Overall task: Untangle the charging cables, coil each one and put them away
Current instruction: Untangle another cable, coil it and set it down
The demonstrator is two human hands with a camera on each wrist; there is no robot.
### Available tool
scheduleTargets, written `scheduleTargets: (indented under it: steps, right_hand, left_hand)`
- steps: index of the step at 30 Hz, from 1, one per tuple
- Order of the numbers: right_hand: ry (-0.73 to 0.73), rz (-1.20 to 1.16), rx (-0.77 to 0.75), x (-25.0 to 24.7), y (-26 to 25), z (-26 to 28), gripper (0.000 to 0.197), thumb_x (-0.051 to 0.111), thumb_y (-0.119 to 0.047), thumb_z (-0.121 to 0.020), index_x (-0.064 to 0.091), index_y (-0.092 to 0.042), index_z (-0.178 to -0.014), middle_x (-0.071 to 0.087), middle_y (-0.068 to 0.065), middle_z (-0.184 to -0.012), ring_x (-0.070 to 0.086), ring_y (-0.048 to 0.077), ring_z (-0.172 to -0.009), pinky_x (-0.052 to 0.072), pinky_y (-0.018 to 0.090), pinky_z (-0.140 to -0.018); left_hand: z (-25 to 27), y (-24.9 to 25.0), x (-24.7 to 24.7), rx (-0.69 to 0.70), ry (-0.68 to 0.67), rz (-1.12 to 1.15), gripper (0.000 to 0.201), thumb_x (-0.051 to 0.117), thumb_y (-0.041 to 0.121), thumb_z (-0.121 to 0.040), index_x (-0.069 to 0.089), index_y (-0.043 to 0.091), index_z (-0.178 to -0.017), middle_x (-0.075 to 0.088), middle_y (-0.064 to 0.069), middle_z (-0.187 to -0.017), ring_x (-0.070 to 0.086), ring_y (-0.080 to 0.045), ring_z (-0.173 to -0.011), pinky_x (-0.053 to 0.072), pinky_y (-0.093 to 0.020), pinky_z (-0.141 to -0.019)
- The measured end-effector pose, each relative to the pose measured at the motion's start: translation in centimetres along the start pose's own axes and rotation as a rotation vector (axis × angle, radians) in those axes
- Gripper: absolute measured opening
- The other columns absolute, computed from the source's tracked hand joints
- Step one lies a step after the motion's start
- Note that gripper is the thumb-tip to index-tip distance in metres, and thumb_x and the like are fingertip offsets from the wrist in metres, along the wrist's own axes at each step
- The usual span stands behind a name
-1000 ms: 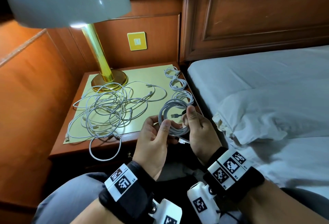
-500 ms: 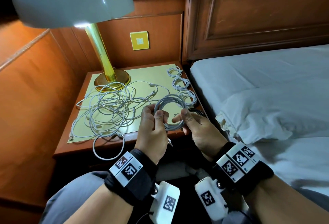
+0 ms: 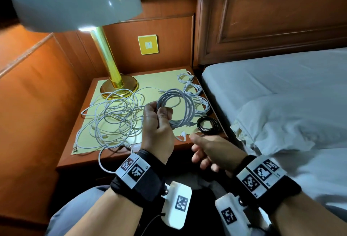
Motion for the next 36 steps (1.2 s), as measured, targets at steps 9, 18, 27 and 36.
scheduleTargets:
  steps: [9, 18, 27, 36]
  right_hand:
    - [0.145, -0.425, -0.215, -1.3, -2.2, -1.4, 0.012, 0.057, -0.012, -0.099, 0.068, -0.011, -0.104, 0.075, 0.0, -0.083, 0.068, 0.008, -0.071, 0.047, 0.02, -0.057]
    - [-0.008, -0.406, -0.314, -0.5, -3.0, -1.0, 0.043, 0.043, 0.008, -0.097, 0.078, -0.017, -0.102, 0.055, 0.013, -0.074, 0.042, 0.011, -0.055, 0.031, 0.022, -0.05]
    - [-0.158, -0.593, -0.342, 0.9, -3.8, 0.3, 0.041, 0.067, -0.029, -0.073, 0.062, -0.007, -0.107, 0.061, 0.002, -0.083, 0.047, 0.01, -0.064, 0.028, 0.026, -0.056]
    - [0.353, -0.043, -0.674, -2.0, -4.9, 1.8, 0.04, 0.061, -0.015, -0.097, 0.04, -0.03, -0.128, 0.073, 0.007, -0.084, 0.072, 0.023, -0.074, 0.058, 0.041, -0.075]
  left_hand:
    - [1.1, 0.3, 0.7, 0.021, -0.071, -0.129, 0.022, 0.035, 0.006, -0.106, 0.045, 0.021, -0.093, 0.051, 0.005, -0.077, 0.044, 0.0, -0.062, 0.039, -0.019, -0.064]
    - [1.5, 0.3, 1.2, 0.069, -0.142, -0.349, 0.006, 0.036, 0.009, -0.105, 0.042, 0.011, -0.104, 0.052, 0.001, -0.079, 0.048, 0.005, -0.061, 0.038, -0.011, -0.059]
    - [1.5, -0.1, 1.1, 0.058, -0.115, -0.491, 0.013, 0.038, 0.004, -0.102, 0.037, 0.016, -0.104, 0.047, 0.0, -0.078, 0.043, -0.011, -0.065, 0.038, -0.013, -0.057]
    - [2.4, 0.2, 2.1, 0.131, -0.182, -0.567, 0.018, 0.037, 0.008, -0.101, 0.033, 0.013, -0.117, 0.048, 0.007, -0.064, 0.046, -0.006, -0.051, 0.032, -0.019, -0.048]
Point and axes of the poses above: each hand's wrist, its own z-axis away from the middle knuckle, its own x-axis out of the palm, y = z × x, the point moved 8 cm from there along -z, towards the middle knuckle
